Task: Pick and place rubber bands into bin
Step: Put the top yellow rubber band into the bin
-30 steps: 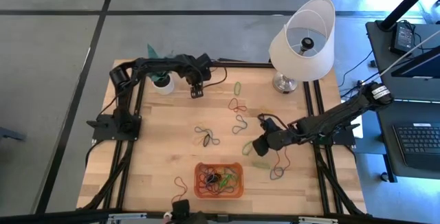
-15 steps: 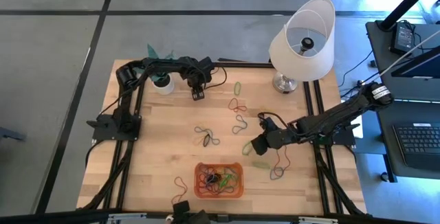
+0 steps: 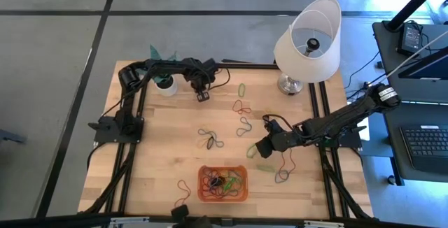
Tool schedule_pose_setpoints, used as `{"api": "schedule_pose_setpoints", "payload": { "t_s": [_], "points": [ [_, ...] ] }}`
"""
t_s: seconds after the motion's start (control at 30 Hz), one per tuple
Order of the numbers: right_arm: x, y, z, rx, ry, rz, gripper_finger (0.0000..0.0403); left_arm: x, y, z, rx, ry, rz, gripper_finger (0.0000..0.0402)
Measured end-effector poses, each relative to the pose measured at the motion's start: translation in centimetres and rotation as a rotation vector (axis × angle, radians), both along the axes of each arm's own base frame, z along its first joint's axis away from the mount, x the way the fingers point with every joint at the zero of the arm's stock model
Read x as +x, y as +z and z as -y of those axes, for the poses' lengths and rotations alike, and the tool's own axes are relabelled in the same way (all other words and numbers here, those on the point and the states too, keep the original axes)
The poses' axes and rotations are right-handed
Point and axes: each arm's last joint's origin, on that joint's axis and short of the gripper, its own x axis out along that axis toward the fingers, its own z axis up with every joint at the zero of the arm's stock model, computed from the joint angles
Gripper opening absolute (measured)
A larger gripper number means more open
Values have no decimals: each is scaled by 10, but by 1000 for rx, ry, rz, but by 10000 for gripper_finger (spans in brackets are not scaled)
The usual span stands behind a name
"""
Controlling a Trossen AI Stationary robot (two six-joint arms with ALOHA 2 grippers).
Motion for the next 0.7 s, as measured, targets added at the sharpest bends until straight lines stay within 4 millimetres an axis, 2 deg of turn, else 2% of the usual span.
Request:
{"api": "schedule_pose_setpoints", "payload": {
  "t_s": [0.1, 0.23, 0.33, 0.53, 0.7],
  "points": [
    [0, 0, 0, -4, 3, -3, 11, -9, 10, 8, -6, 15, -58, 1],
    [0, 0, 0, -22, 21, -5, 11, -11, 45, 16, 49, 45, 21, 1],
    [-1, -1, 0, -48, 44, -15, 12, -13, 64, 32, 63, 40, 30, 1],
    [-1, -1, 0, -90, 85, -16, 12, -15, 112, 81, 138, 6, 123, 1],
    [-1, -1, 0, -95, 96, -17, 12, -18, 148, 134, 152, -66, 269, 1]
  ]
}}
